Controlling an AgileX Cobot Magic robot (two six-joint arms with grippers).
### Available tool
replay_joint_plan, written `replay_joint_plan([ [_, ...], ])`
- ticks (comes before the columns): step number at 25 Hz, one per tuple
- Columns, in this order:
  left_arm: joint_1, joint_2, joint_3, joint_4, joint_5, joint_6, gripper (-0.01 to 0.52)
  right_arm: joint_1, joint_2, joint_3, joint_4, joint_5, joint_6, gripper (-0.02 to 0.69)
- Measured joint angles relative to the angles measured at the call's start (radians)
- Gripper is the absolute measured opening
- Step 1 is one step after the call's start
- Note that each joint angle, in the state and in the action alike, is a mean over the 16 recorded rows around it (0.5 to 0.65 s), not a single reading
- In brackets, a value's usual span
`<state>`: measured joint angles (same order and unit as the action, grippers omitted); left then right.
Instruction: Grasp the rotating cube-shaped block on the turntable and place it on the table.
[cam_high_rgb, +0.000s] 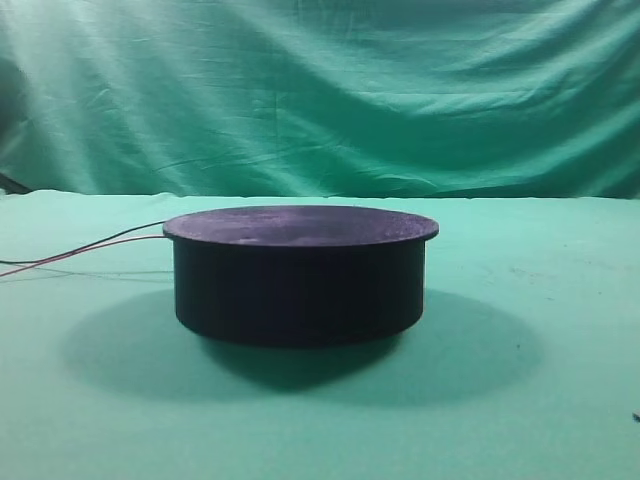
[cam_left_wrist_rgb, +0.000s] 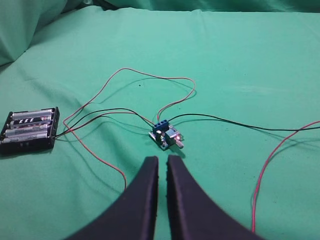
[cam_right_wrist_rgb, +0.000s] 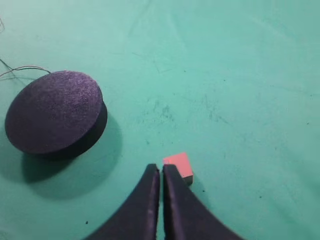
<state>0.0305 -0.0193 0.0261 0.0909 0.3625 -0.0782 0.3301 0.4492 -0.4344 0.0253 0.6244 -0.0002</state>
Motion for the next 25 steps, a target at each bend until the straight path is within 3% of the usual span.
replay_joint_plan([
  [13,0.000,0.000,0.000,0.000,0.000,0.000,0.000,-0.219,-0.341,0.327,-0.028,-0.217,0.000,0.000],
  [25,0.000,0.000,0.000,0.000,0.000,0.000,0.000,-0.263,-0.459,0.457,-0.026,-0.266,0.001,0.000],
])
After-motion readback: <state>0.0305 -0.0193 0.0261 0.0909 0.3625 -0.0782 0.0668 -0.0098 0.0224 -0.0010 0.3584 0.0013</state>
